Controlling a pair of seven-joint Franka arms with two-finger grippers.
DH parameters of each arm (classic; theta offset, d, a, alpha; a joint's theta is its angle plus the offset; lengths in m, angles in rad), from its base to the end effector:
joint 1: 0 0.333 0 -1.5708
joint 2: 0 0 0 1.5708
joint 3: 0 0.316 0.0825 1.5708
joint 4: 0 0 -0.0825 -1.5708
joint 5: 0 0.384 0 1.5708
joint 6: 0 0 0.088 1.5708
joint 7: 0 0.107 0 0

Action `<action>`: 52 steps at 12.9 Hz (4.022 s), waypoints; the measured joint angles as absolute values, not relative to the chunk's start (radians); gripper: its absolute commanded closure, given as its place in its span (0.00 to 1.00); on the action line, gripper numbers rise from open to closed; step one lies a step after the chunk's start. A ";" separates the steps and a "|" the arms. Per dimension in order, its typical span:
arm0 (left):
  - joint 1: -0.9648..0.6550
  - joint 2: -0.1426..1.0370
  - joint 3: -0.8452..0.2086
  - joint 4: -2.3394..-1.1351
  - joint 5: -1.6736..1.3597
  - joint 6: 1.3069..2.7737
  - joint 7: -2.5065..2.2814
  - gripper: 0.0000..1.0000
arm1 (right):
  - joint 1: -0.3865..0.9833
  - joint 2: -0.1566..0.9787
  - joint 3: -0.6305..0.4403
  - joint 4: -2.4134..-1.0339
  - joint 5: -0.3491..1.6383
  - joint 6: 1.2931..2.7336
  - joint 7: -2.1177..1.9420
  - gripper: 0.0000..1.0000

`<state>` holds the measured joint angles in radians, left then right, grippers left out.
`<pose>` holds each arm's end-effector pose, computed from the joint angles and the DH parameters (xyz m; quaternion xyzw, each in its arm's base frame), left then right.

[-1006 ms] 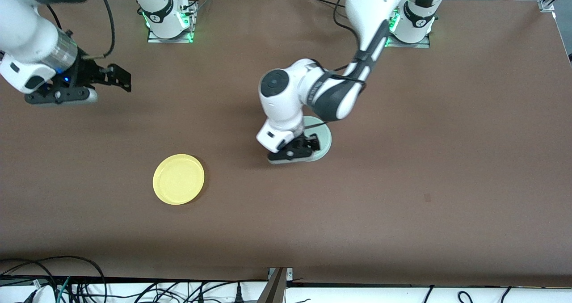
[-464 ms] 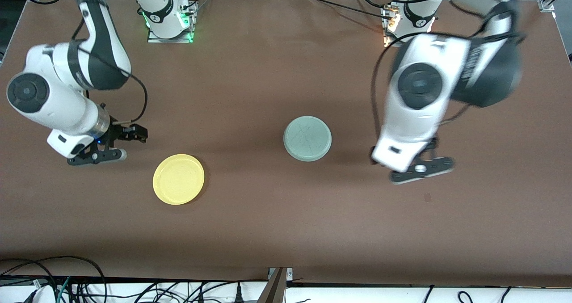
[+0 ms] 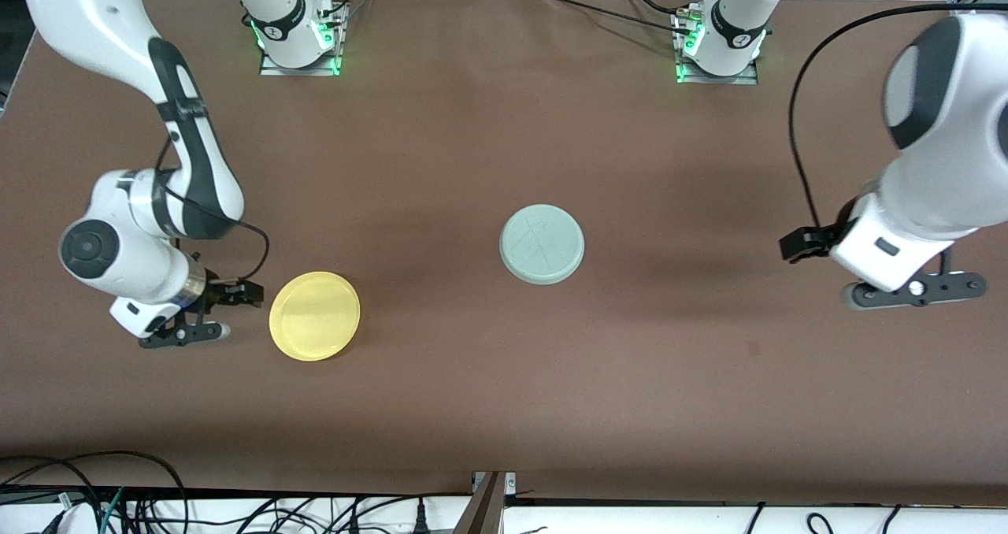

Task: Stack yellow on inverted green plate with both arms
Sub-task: 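Reach the right gripper to the yellow plate rim while the left gripper withdraws, then grasp the yellow plate rim with the right gripper and lift it, then carry the yellow plate onto the inverted green plate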

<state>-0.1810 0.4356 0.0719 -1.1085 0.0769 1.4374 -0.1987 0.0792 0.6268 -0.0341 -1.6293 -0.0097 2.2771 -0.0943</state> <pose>0.6614 -0.0748 0.5628 -0.9962 -0.0452 0.0437 0.0610 0.6911 0.0339 0.2565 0.9970 0.0761 0.0103 0.0139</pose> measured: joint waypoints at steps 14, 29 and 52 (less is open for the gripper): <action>-0.030 -0.009 -0.022 -1.688 0.108 1.804 -0.022 0.00 | 0.081 0.752 -0.024 -1.580 0.039 2.379 -0.091 0.82; 0.003 -0.009 -0.020 -1.693 0.059 1.768 -0.016 0.00 | 0.082 0.744 0.009 -1.570 0.122 2.368 -0.090 1.00; 0.022 -0.006 -0.027 -1.697 0.055 1.767 0.047 0.00 | 0.442 0.605 0.324 -1.796 0.139 2.584 0.667 1.00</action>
<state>0.0224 -0.0060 -0.0268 -1.6966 0.0545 1.7670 0.0474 0.4422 0.6047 0.3241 -1.7959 0.1393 2.5844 0.6674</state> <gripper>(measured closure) 0.000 0.982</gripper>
